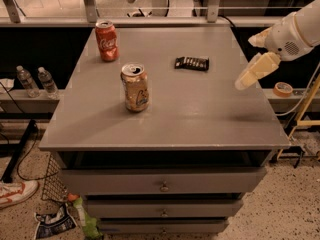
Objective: Move rxbar chocolate near orange can
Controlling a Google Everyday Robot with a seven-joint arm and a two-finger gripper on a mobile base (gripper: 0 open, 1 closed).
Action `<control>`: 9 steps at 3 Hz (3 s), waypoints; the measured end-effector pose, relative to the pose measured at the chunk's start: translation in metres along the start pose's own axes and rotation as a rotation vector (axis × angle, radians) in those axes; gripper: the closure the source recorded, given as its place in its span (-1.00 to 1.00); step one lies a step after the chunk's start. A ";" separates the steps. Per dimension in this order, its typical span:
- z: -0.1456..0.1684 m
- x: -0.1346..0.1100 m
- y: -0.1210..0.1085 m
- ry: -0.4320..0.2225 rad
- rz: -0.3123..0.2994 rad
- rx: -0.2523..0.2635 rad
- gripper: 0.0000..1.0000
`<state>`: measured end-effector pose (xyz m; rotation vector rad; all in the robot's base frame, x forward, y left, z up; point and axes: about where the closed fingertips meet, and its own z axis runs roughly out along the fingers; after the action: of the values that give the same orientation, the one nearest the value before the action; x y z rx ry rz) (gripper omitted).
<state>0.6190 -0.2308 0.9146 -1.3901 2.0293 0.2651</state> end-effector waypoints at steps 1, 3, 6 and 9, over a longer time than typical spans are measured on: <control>0.025 0.008 -0.039 -0.063 0.059 0.027 -1.00; 0.068 0.022 -0.084 -0.093 0.123 0.033 -1.00; 0.110 -0.006 -0.094 -0.189 0.150 -0.016 -1.00; 0.165 -0.031 -0.093 -0.166 0.176 -0.089 -0.53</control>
Offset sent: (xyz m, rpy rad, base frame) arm 0.1481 -0.0283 -0.0703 0.1690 0.0270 -0.1452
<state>0.7746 -0.1631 0.8256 -1.1995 2.0232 0.5365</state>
